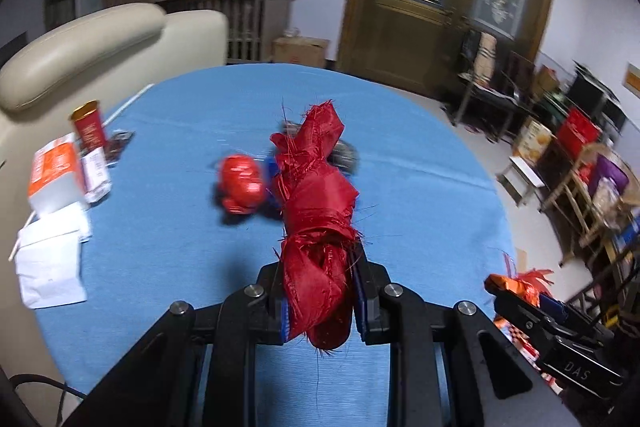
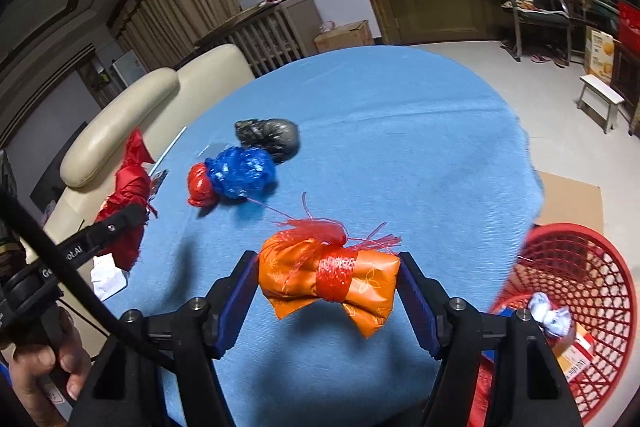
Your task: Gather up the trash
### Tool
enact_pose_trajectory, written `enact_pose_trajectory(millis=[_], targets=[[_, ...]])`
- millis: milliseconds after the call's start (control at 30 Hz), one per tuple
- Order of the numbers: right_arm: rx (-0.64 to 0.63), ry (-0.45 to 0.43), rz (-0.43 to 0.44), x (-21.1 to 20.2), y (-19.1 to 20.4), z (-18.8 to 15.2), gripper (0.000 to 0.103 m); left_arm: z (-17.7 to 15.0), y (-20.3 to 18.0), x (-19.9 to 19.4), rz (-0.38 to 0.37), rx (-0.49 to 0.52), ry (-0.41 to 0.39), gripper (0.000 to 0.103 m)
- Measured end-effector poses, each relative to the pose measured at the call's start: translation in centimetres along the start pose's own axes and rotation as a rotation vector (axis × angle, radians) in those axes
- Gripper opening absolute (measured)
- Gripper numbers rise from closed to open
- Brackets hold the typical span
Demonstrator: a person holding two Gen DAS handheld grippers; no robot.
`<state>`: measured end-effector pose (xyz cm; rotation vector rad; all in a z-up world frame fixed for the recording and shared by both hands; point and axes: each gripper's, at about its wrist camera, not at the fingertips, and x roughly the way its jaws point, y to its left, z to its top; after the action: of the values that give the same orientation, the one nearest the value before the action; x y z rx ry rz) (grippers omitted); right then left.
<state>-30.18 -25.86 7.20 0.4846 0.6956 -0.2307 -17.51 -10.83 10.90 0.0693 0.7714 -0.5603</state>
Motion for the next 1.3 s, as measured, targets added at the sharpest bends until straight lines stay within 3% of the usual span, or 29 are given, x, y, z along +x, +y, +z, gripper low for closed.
enact_pose_trajectory(millis=[433, 933, 1300], targets=[[0.131, -0.037, -0.124, -3.7, -7.9, -0.4, 0.072, -1.3, -9.2, 2.3, -0.127, 0.139, 0.104, 0.025], [0.195, -0.033, -0.243, -5.4, -11.8, -1.6, 0.072, -2.2, -12.9, 2.9, -0.213, 0.210, 0.147, 0.025], [0.292, -0.026, -0.356, -7.2, -16.7, -2.9, 0.072, -3.0, -15.8, 2.6, -0.274, 0.278, 0.151, 0.025]])
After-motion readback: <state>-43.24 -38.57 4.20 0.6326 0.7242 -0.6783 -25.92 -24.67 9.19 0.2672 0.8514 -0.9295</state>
